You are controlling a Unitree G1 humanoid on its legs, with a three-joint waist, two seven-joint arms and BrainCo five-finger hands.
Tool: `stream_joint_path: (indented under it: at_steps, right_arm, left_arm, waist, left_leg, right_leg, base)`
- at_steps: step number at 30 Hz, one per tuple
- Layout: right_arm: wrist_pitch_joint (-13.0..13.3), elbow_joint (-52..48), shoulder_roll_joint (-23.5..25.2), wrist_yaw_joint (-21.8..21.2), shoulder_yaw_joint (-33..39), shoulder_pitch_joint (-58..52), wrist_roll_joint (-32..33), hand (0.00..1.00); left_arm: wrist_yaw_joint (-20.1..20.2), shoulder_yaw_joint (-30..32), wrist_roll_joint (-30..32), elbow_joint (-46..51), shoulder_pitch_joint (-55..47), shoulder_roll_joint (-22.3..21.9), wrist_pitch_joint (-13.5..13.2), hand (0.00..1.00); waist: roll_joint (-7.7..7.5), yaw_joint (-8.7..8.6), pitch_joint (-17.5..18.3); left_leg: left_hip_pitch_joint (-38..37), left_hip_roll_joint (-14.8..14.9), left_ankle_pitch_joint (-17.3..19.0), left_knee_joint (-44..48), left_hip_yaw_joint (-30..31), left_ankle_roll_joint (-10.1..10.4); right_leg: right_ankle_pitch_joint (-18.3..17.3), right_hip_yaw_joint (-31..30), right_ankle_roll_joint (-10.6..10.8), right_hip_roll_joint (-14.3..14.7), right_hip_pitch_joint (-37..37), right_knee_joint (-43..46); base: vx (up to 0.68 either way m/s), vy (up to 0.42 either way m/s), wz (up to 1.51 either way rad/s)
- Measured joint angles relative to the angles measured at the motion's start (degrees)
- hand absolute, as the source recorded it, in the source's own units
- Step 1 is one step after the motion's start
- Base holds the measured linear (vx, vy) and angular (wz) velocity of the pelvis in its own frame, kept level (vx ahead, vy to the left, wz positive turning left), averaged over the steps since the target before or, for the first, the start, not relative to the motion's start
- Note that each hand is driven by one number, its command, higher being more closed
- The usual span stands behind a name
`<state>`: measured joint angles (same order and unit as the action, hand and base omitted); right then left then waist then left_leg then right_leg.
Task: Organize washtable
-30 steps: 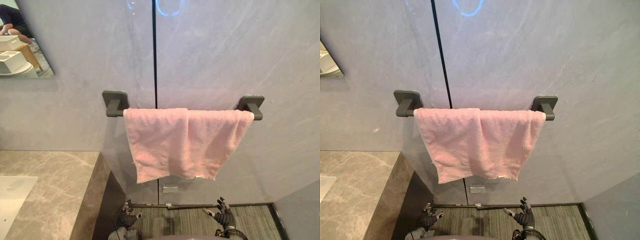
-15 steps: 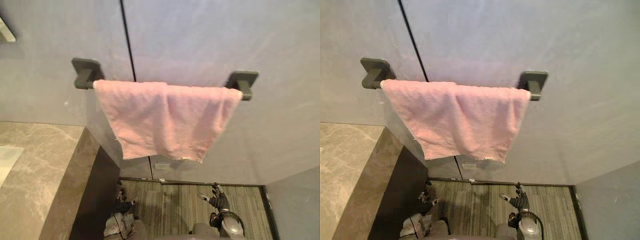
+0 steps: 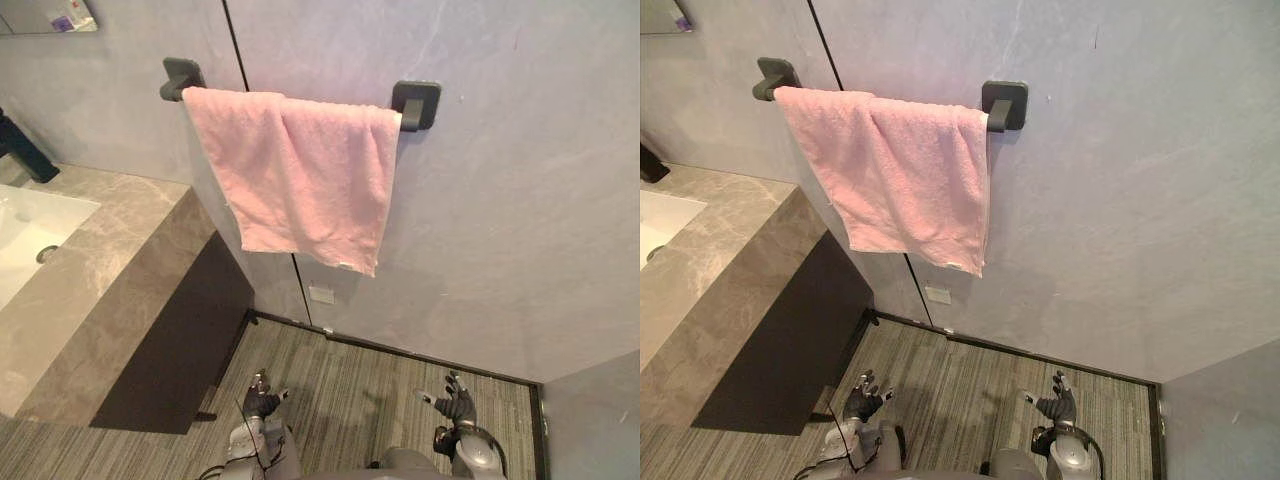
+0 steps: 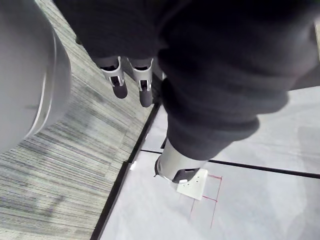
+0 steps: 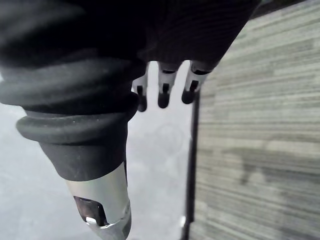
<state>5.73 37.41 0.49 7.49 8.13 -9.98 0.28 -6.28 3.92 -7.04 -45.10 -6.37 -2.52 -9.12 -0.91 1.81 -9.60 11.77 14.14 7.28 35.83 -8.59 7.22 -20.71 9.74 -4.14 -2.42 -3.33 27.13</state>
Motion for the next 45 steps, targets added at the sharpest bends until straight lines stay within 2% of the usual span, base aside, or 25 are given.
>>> stream_joint_path:
  at_steps: [2,3,5,8,12,16,17,20,21,22,24,26,27,28,29,31,33,35,36,40,41,42,43,44,45]
  right_arm:
    - [-0.04,2.56,0.39,-0.06,1.5,0.13,0.45,0.0]
    - [-0.05,4.51,0.73,-0.04,3.24,0.47,1.15,0.0]
    - [-0.14,8.11,0.34,-0.08,4.97,1.67,1.6,0.0]
    - [-0.14,11.04,0.52,-0.19,4.95,3.16,1.89,0.0]
    - [-0.09,12.19,-0.36,-0.17,5.03,3.35,1.74,0.0]
    - [-0.1,14.13,-0.85,-0.18,4.9,4.3,1.26,0.0]
    - [-0.1,14.18,-0.86,-0.19,4.6,4.21,1.2,0.0]
    - [-0.1,14.19,-1.14,-0.08,4.24,4.45,1.23,0.0]
    - [-0.09,14.24,-1.28,-0.05,4.22,5.14,1.23,0.0]
    - [-0.1,14.73,-1.63,0.05,4.35,6.17,1.22,0.0]
    - [-0.25,15.69,-1.54,0.09,4.24,6.75,1.18,0.0]
    - [-1.11,15.82,-2.49,0.12,4.28,6.72,1.01,0.0]
    - [-1.17,15.78,-3.37,0.1,4.3,6.75,0.63,0.0]
    - [-1.17,15.82,-3.67,0.11,4.36,6.86,0.38,0.0]
    - [-1.18,15.76,-4.11,0.11,4.37,6.89,-0.1,0.0]
    - [-1.17,15.75,-3.53,0.08,4.33,7.61,-0.46,0.0]
    - [-1.37,15.92,-2.65,0.09,4.9,7.8,-0.78,0.0]
    - [-1.71,16.57,-2.64,0.12,5.49,7.77,-0.83,0.0]
    - [-1.88,17.0,-2.58,0.16,5.43,7.93,-0.82,0.0]
    - [-1.74,17.03,-1.36,0.09,4.57,8.46,-0.7,0.0]
    - [-1.73,17.09,-1.59,0.05,4.06,8.57,-0.66,0.0]
    - [-1.73,16.58,-1.9,0.05,3.88,8.56,-0.6,0.0]
    - [-1.68,15.74,-2.02,0.01,3.84,8.19,-0.49,0.0]
    - [-1.54,15.44,-2.08,0.1,3.82,8.14,-0.32,0.0]
    - [-1.58,15.71,-1.61,0.0,3.6,7.99,-0.02,0.0]
  left_arm:
    - [0.09,-0.08,0.0,-2.23,-0.03,-0.22,0.36,0.0]
    - [0.09,-0.4,0.15,-4.31,0.32,-0.24,1.04,0.0]
    - [0.12,-2.65,0.88,-5.35,0.86,0.73,1.44,0.0]
    - [0.1,-3.91,1.1,-6.49,0.74,2.27,1.47,0.0]
    - [0.16,-3.81,2.24,-9.32,-0.04,3.18,1.43,0.0]
    - [0.2,-3.37,3.29,-10.9,-0.4,4.6,1.43,0.0]
    - [0.21,-3.21,3.29,-11.32,-0.48,4.96,1.45,0.0]
    - [0.18,-2.12,3.2,-10.9,-0.24,4.98,1.37,0.0]
    - [0.11,-1.96,3.16,-10.29,-0.2,5.02,1.31,0.0]
    - [0.02,-1.93,2.95,-10.07,0.03,5.04,1.39,0.0]
    - [0.0,-1.95,2.86,-10.09,0.12,5.83,1.37,0.0]
    - [-0.05,-1.34,2.51,-10.15,-0.09,5.8,1.39,0.0]
    - [-0.04,-1.11,2.51,-10.17,-0.73,5.25,1.39,0.0]
    - [-0.04,-1.09,2.52,-10.18,-0.82,5.01,1.39,0.0]
    - [-0.05,-0.87,2.5,-9.6,-1.03,5.25,1.21,0.0]
    - [-0.1,-0.88,2.54,-9.43,-0.84,5.98,1.2,0.0]
    - [0.0,-0.83,3.12,-9.49,-0.72,6.4,1.37,0.0]
    - [-0.01,-0.58,3.16,-9.54,-0.72,6.39,1.38,0.0]
    - [0.01,-0.24,3.26,-9.56,-0.33,6.49,1.36,0.0]
    - [0.0,0.16,3.39,-9.96,0.56,7.41,1.4,0.0]
    - [0.0,-0.02,3.4,-10.14,0.75,7.22,1.4,0.0]
    - [-0.02,-0.61,3.38,-10.06,0.73,7.43,1.42,0.0]
    - [-0.1,-1.19,3.39,-9.99,0.73,7.73,1.44,0.0]
    - [-0.11,-1.83,3.41,-9.98,1.02,8.6,1.47,0.0]
    - [-0.19,-1.87,3.38,-10.06,1.82,9.77,1.71,0.0]
  waist:
    - [0.54,-1.28,1.22]
    - [1.35,-2.48,2.08]
    - [1.93,-2.7,2.46]
    - [2.09,-2.45,2.51]
    - [3.95,-2.69,3.82]
    - [3.57,-2.59,3.6]
    - [2.78,-2.65,3.01]
    - [2.6,-2.61,2.01]
    - [3.25,-2.68,1.58]
    - [3.14,-3.31,0.48]
    - [1.96,-4.08,-0.63]
    - [2.13,-4.11,-0.9]
    - [3.15,-4.52,-0.77]
    - [3.34,-4.88,-0.88]
    - [3.2,-4.59,-0.58]
    - [2.29,-4.22,-0.52]
    - [1.53,-5.66,-1.03]
    - [1.64,-5.68,-1.11]
    - [1.57,-5.35,-1.2]
    - [1.66,-4.25,-1.7]
    - [1.55,-4.03,-2.12]
    - [2.11,-4.26,-2.2]
    - [1.74,-4.53,-2.44]
    - [1.58,-5.07,-2.87]
    - [0.74,-5.15,-4.13]
  left_leg:
    - [-6.26,-0.07,3.33,-3.57,-4.6,-0.83]
    - [-10.67,-1.47,3.33,-14.54,-7.0,-0.3]
    - [-13.54,-3.29,1.33,-24.67,-6.86,1.44]
    - [-14.78,-4.38,-1.2,-27.81,-6.83,-0.17]
    - [-16.59,-6.26,-4.1,-33.47,-7.05,-1.43]
    - [-16.46,-7.51,-5.35,-34.94,-6.42,-2.57]
    - [-16.31,-8.1,-6.05,-36.01,-5.55,-2.91]
    - [-12.71,-9.22,-7.27,-35.79,-2.33,-3.72]
    - [-10.96,-9.5,-7.46,-35.15,-1.82,-3.55]
    - [-8.26,-9.83,-6.27,-35.05,-2.09,-5.36]
    - [-8.06,-8.59,-5.13,-35.08,-8.58,-7.09]
    - [-8.84,-6.37,-5.31,-33.27,-14.02,-6.79]
    - [-10.93,-4.02,-6.55,-33.19,-17.25,-4.86]
    - [-11.16,-3.74,-8.15,-33.18,-18.73,-3.26]
    - [-11.16,-4.77,-8.07,-32.74,-18.94,-4.36]
    - [-10.27,-6.45,-7.09,-33.11,-19.03,-4.75]
    - [-9.34,-6.3,-5.43,-31.59,-26.79,-4.71]
    - [-8.41,-6.79,-5.54,-29.62,-26.47,-5.69]
    - [-7.37,-7.22,-4.64,-26.61,-25.43,-7.09]
    - [-4.28,-6.04,3.59,-15.35,-22.2,-8.5]
    - [-3.85,-6.12,6.09,-13.95,-21.13,-8.46]
    - [-4.57,-7.99,7.49,-14.34,-19.23,-9.16]
    - [-5.13,-9.05,7.62,-14.98,-18.01,-9.51]
    - [-5.83,-9.88,7.63,-15.99,-16.41,-9.83]
    - [-7.24,-10.98,7.09,-18.17,-14.32,-11.33]
  right_leg:
    - [1.77,2.42,0.1,-0.28,-0.04,-1.99]
    - [2.75,4.07,0.79,-0.57,-0.4,-3.33]
    - [4.9,4.74,1.66,-0.17,-1.04,-5.82]
    - [8.99,4.35,2.5,0.14,1.23,-11.12]
    - [14.79,2.96,3.85,0.76,3.51,-19.03]
    - [18.18,2.71,4.48,0.34,4.69,-23.03]
    - [18.45,3.25,4.88,0.01,4.95,-23.65]
    - [17.9,7.03,5.19,-1.73,2.72,-21.73]
    - [17.42,8.4,5.38,-2.55,1.32,-19.97]
    - [17.14,12.32,5.36,-4.25,-0.15,-18.68]
    - [17.74,15.81,5.13,-7.03,0.15,-19.79]
    - [17.37,18.71,5.8,-8.9,1.12,-18.59]
    - [17.29,20.14,7.28,-9.07,2.49,-18.17]
    - [17.24,21.0,7.94,-9.55,3.29,-18.1]
    - [18.0,21.57,8.95,-10.67,4.13,-18.51]
    - [19.17,22.51,10.11,-12.08,4.04,-19.44]
    - [20.27,26.82,11.76,-14.93,5.46,-20.43]
    - [20.56,28.51,12.31,-16.11,6.21,-20.44]
    - [20.91,29.57,12.89,-16.87,6.88,-20.48]
    - [21.8,32.65,14.25,-18.35,11.2,-19.68]
    - [21.63,32.13,14.24,-19.4,10.6,-16.13]
    - [20.53,25.22,7.44,-23.2,6.07,-4.55]
    - [19.69,20.15,4.41,-23.82,2.86,0.21]
    - [16.01,10.82,6.41,-21.42,-0.59,5.77]
    - [10.67,2.62,8.39,-15.61,-4.07,9.91]
  base:
    - [-0.1,0.039,0.74]
    - [-0.07,0.069,0.96]
    - [-0.13,0.13,0.53]
    - [-0.12,0.106,-0.01]
    - [-0.15,0.101,-0.1]
    - [-0.17,0.079,0.02]
    - [-0.14,0.038,0.21]
    - [-0.17,0.04,0.61]
    - [-0.21,0.059,1.14]
    - [-0.17,0.082,1.2]
    - [-0.05,0.113,1.36]
    - [0.04,0.117,0.96]
    - [0.07,0.115,0.62]
    - [0.05,0.176,0.61]
    - [0.02,0.206,0.37]
    - [0.01,0.203,0.32]
    - [0.06,0.23,0.89]
    - [0.08,0.169,0.68]
    - [0.1,0.136,0.56]
    - [0.11,0.172,0.49]
    - [0.02,0.233,0.4]
    - [0.04,0.254,0.48]
    - [0.15,0.295,0.65]
    - [0.19,0.166,0.76]
    - [0.22,0.125,0.91]
